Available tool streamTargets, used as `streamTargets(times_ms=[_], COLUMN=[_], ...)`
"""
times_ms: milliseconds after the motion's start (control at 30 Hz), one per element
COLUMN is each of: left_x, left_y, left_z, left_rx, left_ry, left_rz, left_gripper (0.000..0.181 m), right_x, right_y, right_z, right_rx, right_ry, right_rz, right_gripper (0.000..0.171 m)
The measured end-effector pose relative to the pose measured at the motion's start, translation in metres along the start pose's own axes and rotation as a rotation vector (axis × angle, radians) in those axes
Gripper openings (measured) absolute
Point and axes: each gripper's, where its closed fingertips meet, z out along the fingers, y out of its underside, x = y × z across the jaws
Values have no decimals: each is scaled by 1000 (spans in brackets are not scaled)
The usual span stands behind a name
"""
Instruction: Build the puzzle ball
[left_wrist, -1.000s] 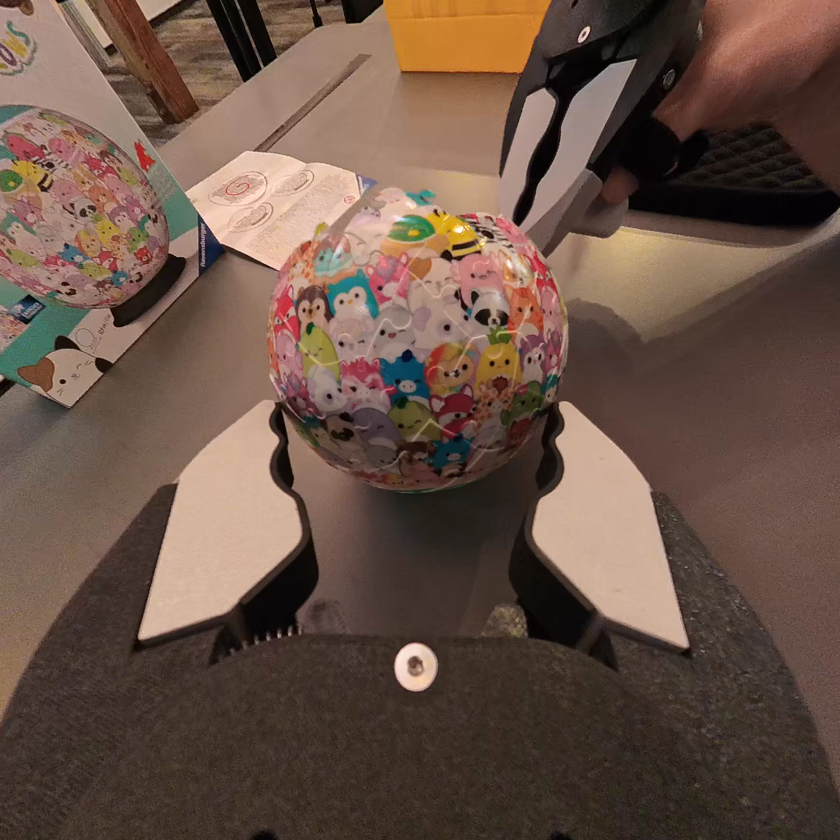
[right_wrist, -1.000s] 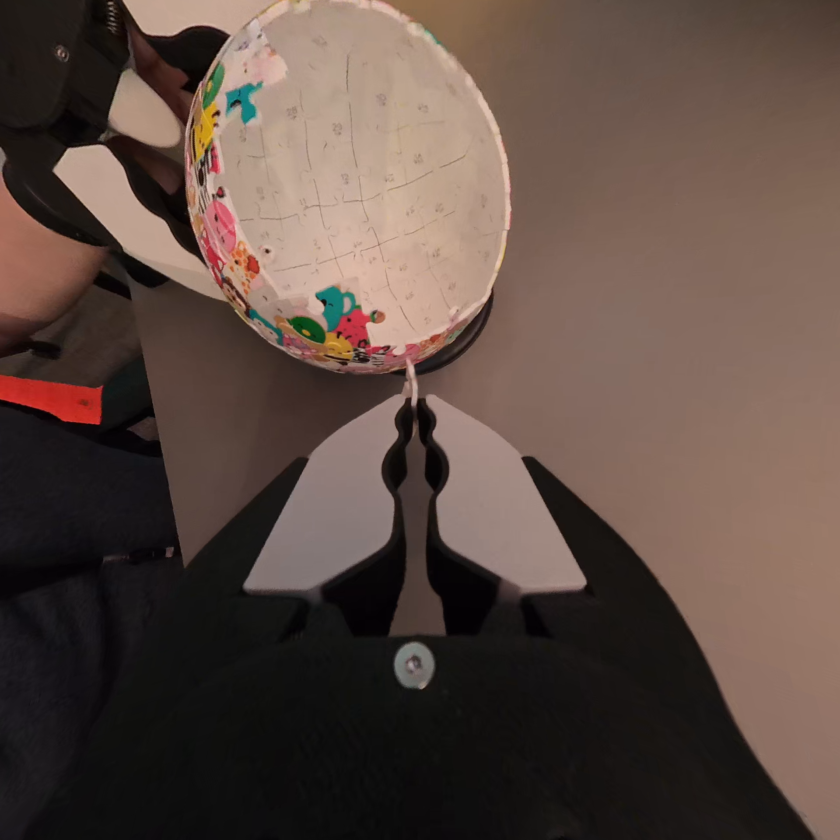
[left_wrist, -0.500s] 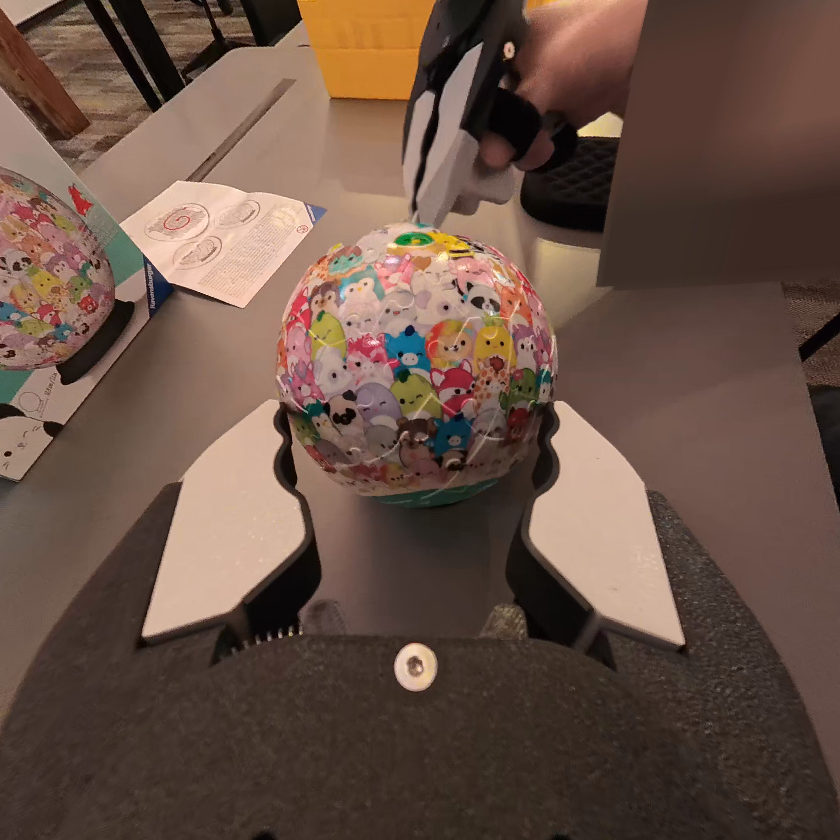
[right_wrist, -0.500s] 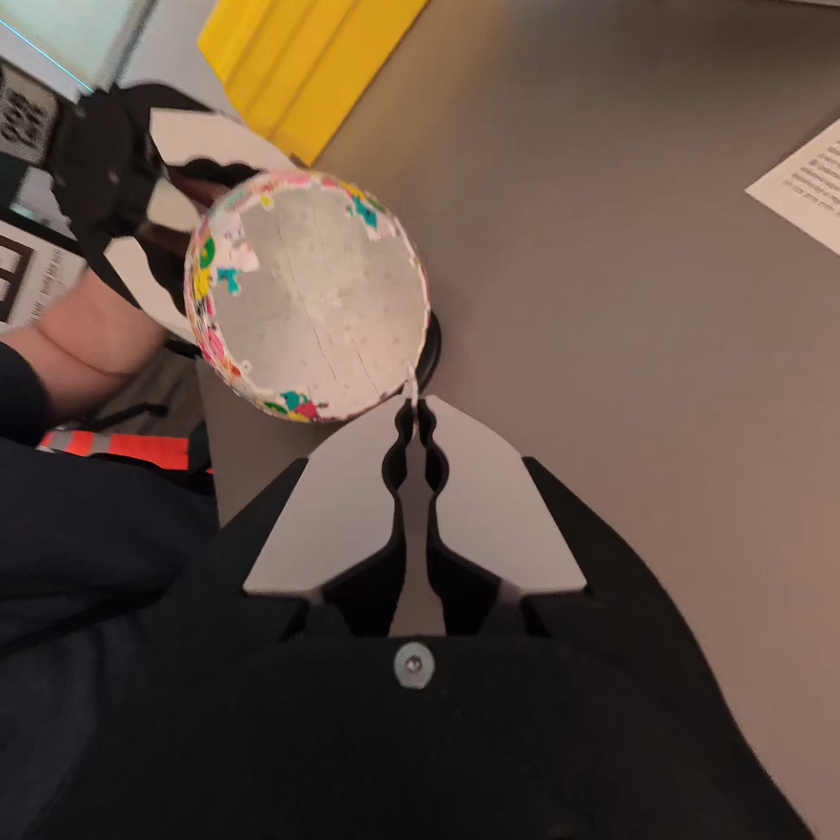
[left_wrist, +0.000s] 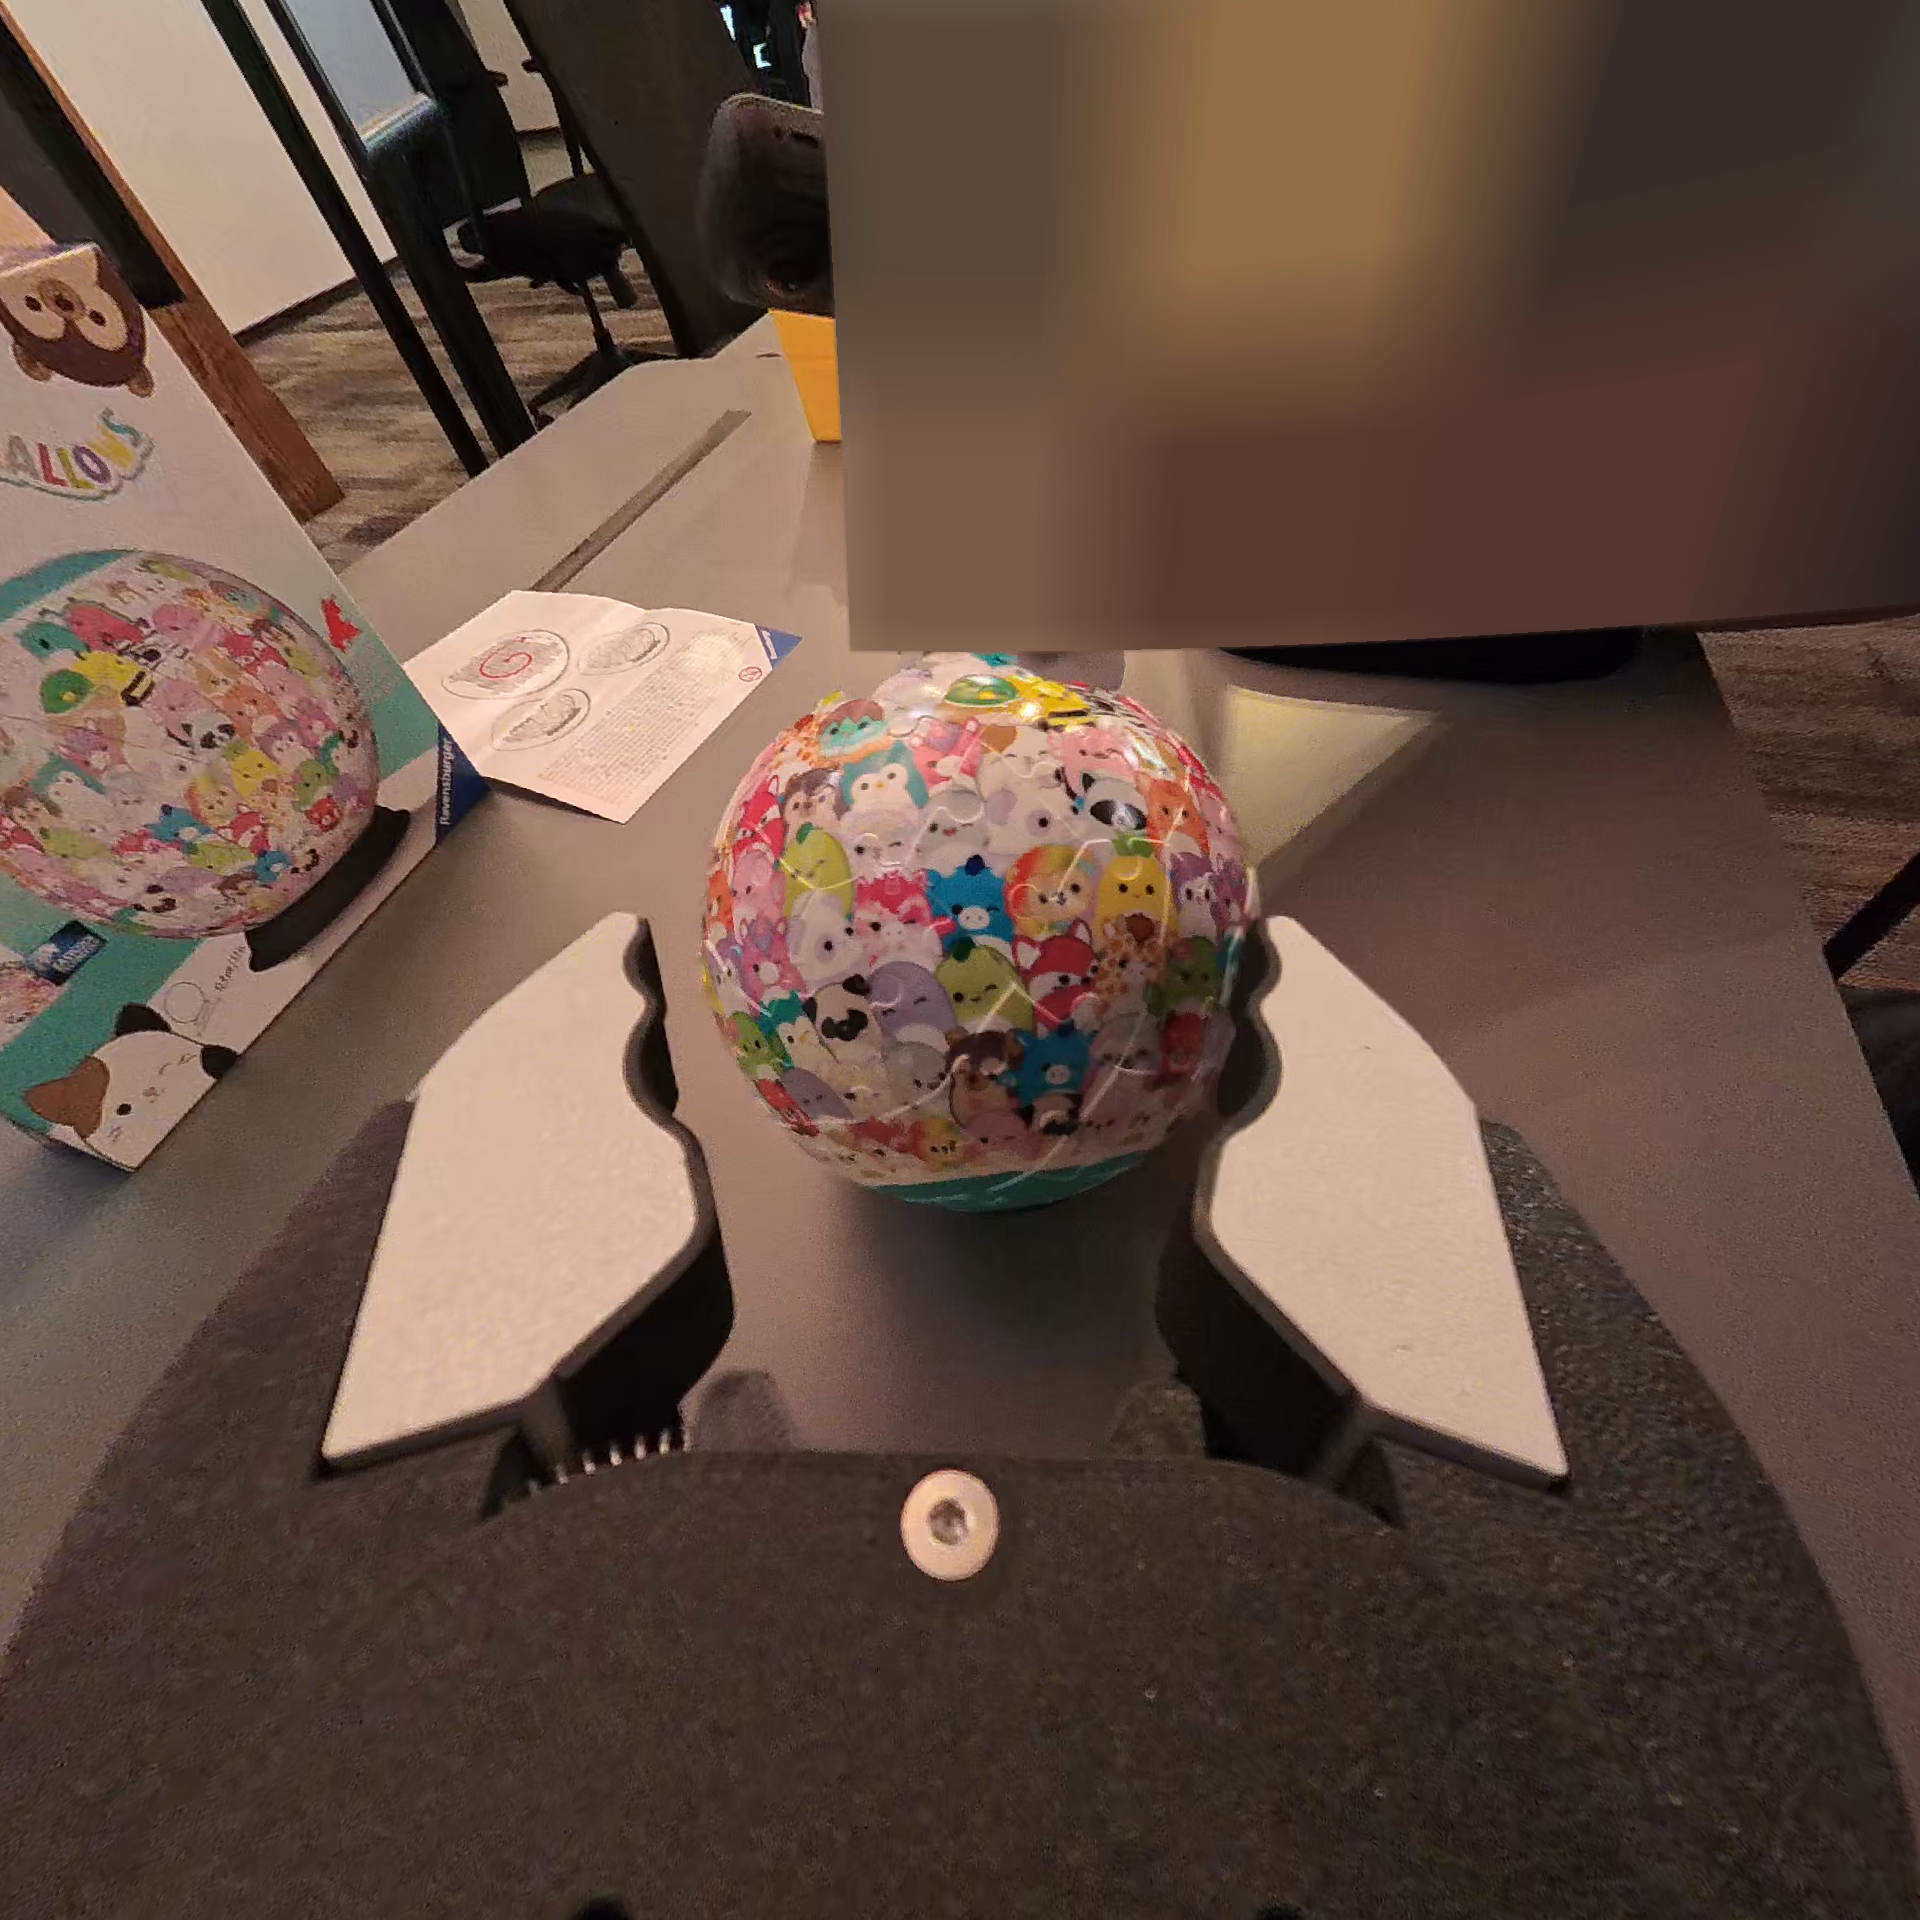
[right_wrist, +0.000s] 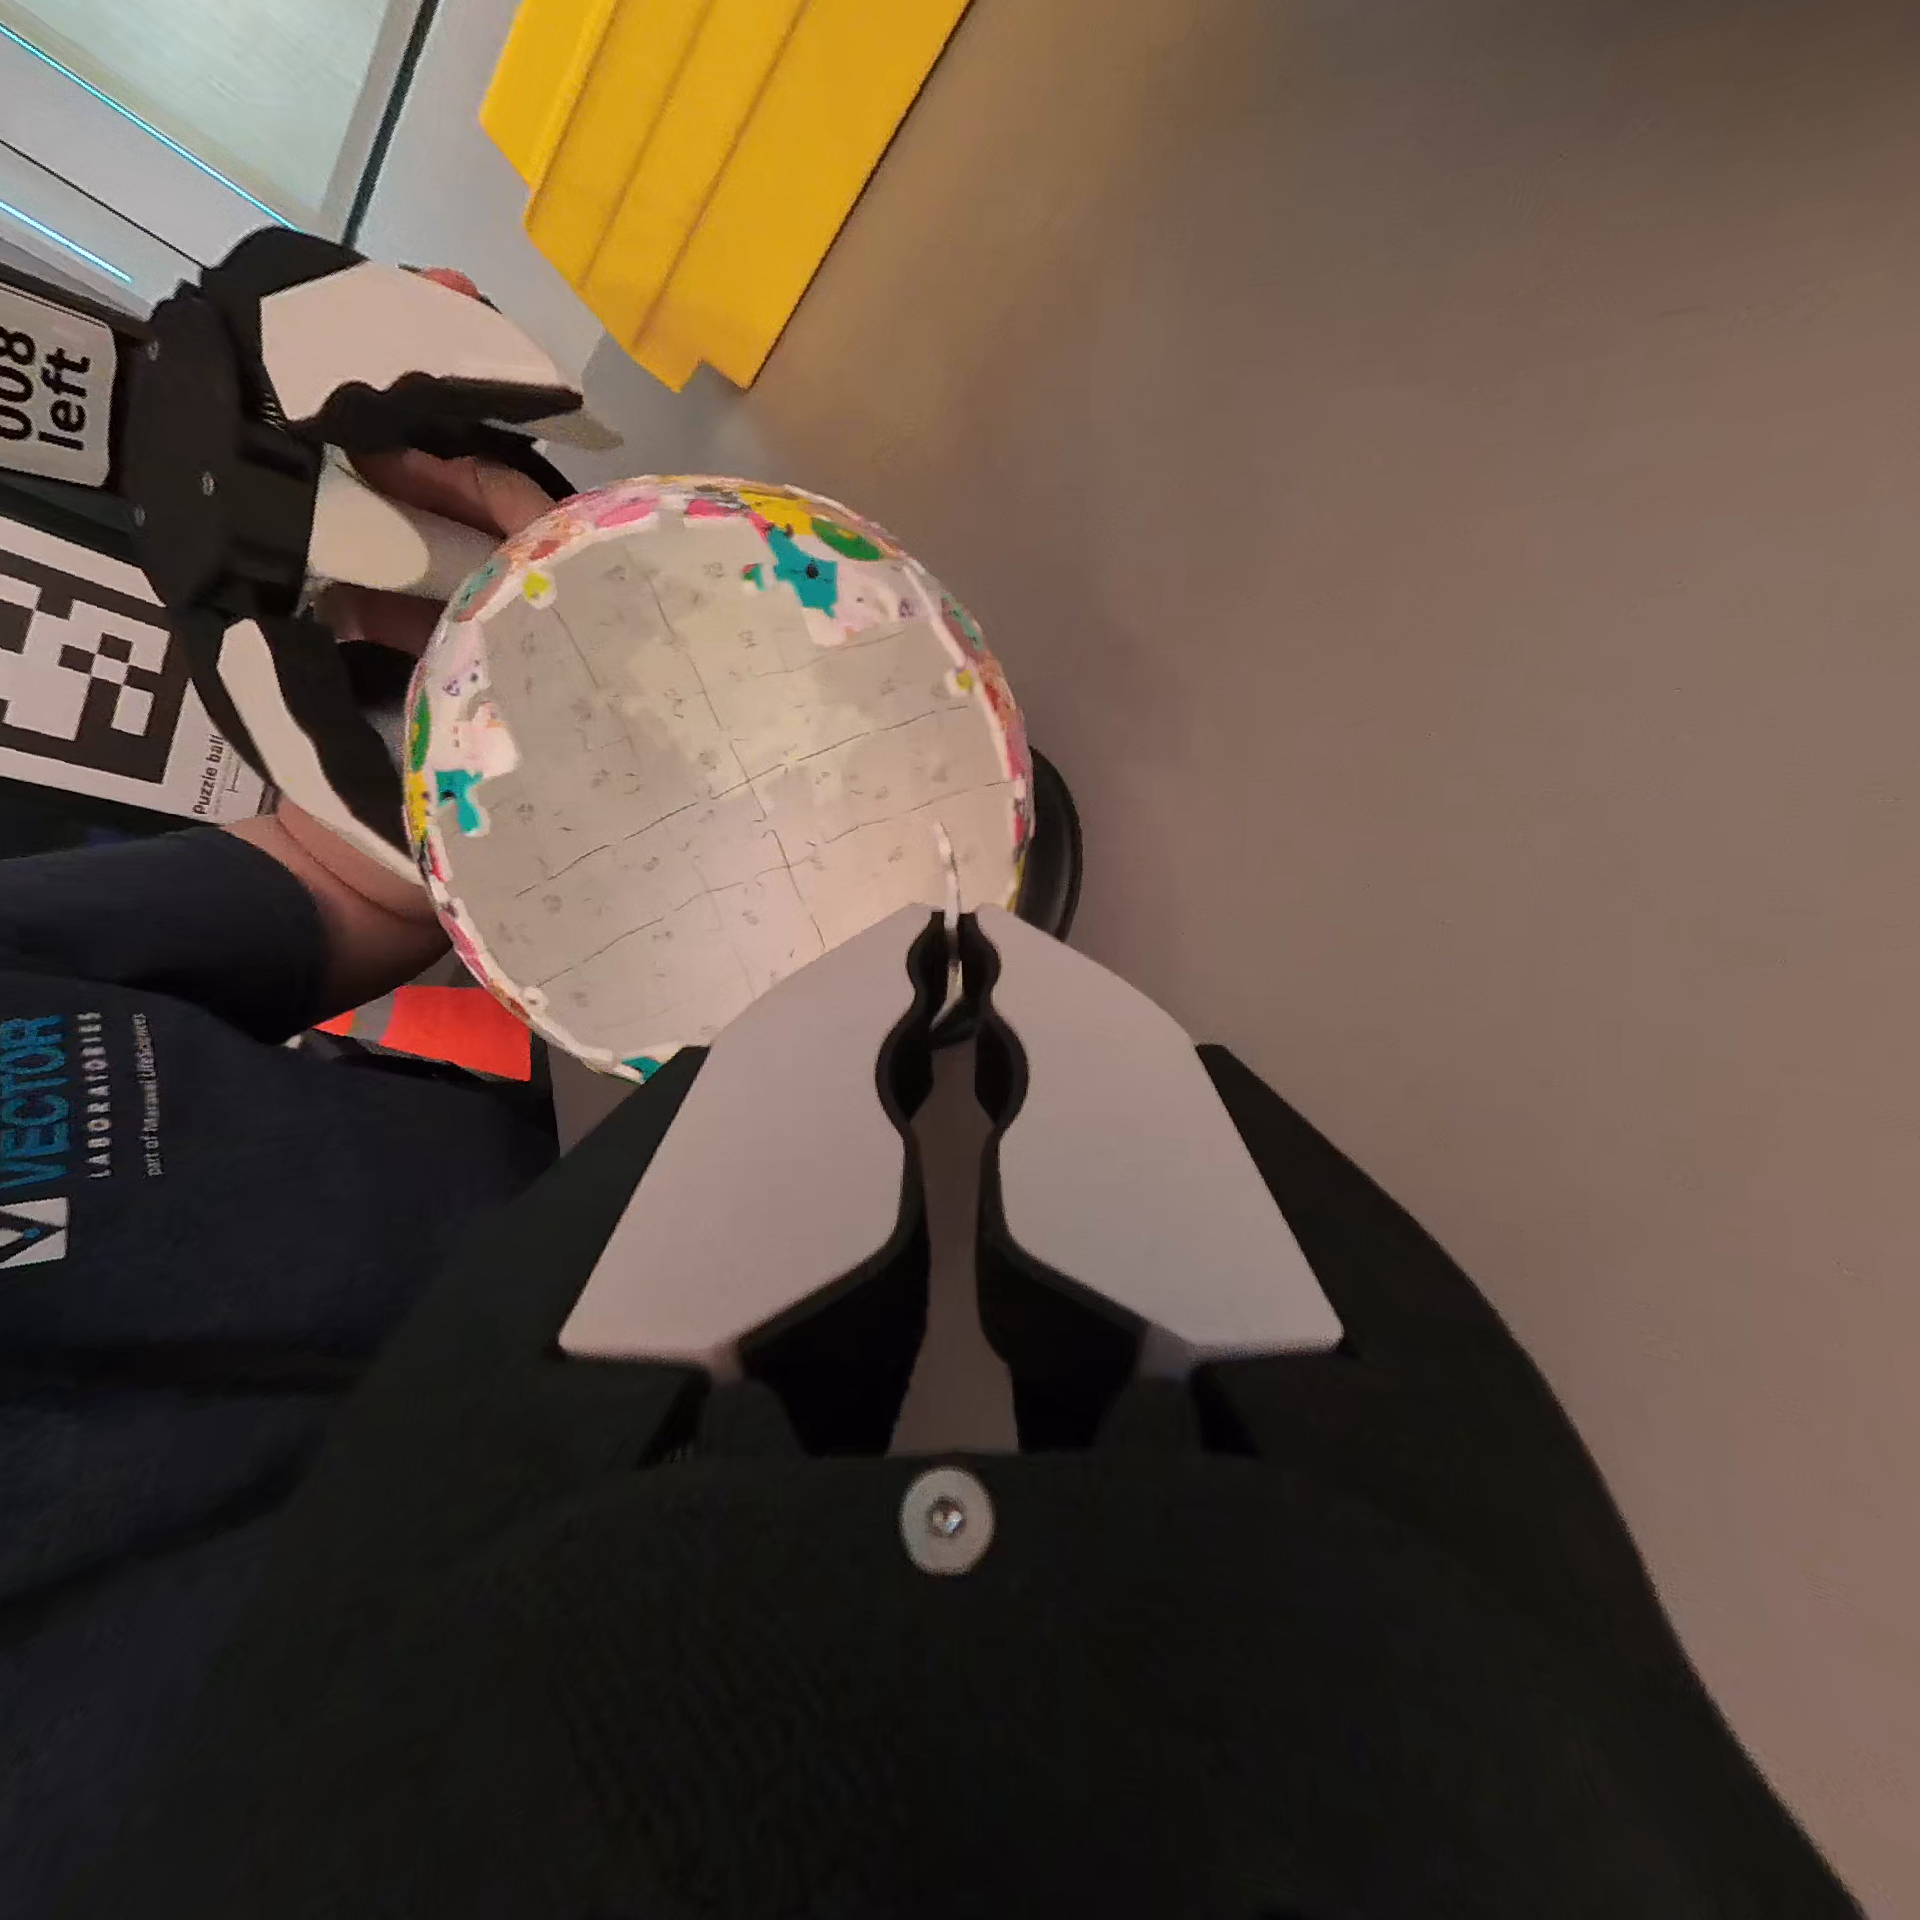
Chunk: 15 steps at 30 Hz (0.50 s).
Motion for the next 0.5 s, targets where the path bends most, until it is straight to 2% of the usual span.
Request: streamTargets(times_ms=[100,267,500], left_x=[1,-2,3], left_y=[8,31,45], left_z=[0,13,29], left_rx=[-14,-95,-145], left_ry=[-11,-66,-64], left_rz=[-6,56,130], left_gripper=[111,123,125], right_x=[3,1,4], right_y=[4,3,2], right_z=[4,7,8], right_rx=[-35,-50,-56], right_ry=[65,78,124], right_rz=[-20,-6,15], right_gripper=[3,3,3])
